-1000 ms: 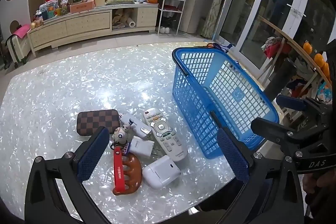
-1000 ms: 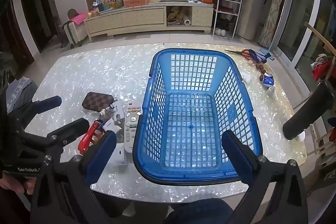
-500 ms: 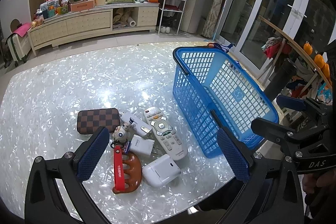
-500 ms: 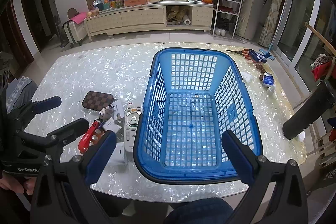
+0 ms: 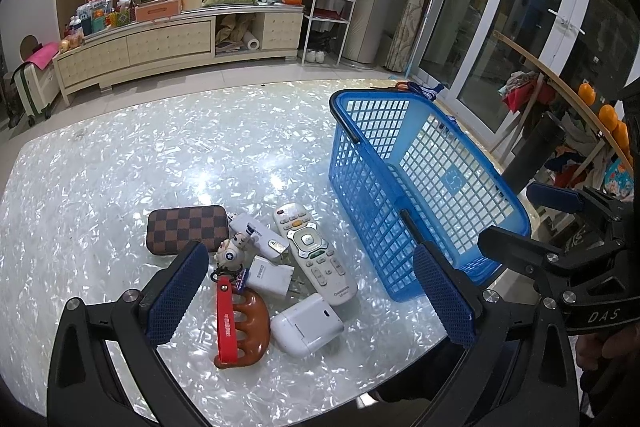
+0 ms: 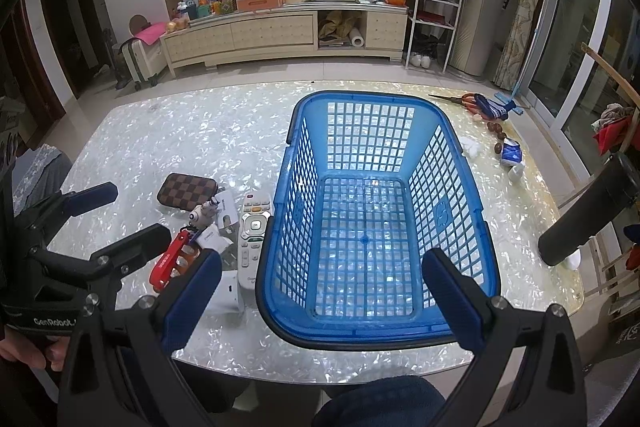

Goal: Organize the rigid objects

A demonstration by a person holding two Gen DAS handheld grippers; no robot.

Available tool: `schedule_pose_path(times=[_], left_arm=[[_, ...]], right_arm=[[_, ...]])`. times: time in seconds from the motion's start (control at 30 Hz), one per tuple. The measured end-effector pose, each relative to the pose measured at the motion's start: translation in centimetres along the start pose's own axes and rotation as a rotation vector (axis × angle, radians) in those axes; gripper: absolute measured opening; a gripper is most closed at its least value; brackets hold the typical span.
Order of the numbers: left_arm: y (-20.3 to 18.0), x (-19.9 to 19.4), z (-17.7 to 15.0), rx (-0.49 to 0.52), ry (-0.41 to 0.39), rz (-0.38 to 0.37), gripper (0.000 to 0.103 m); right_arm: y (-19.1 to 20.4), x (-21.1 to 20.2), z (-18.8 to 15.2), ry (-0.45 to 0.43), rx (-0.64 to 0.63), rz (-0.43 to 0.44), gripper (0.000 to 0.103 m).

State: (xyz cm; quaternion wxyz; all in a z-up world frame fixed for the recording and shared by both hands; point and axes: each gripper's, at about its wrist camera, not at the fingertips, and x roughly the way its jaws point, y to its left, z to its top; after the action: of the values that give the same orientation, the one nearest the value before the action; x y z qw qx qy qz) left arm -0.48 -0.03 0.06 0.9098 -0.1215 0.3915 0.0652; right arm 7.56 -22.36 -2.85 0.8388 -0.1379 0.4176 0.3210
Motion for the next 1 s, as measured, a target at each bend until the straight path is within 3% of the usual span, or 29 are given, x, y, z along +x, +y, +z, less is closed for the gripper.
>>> schedule_pose_path(times=[1.0], left_arm=[[-0.13, -0.23, 0.11, -0.003, 0.011, -0.007, 0.102]], right_arm=[[-0.19, -0.14, -0.05, 0.004, 0.006, 0.007, 0.101]])
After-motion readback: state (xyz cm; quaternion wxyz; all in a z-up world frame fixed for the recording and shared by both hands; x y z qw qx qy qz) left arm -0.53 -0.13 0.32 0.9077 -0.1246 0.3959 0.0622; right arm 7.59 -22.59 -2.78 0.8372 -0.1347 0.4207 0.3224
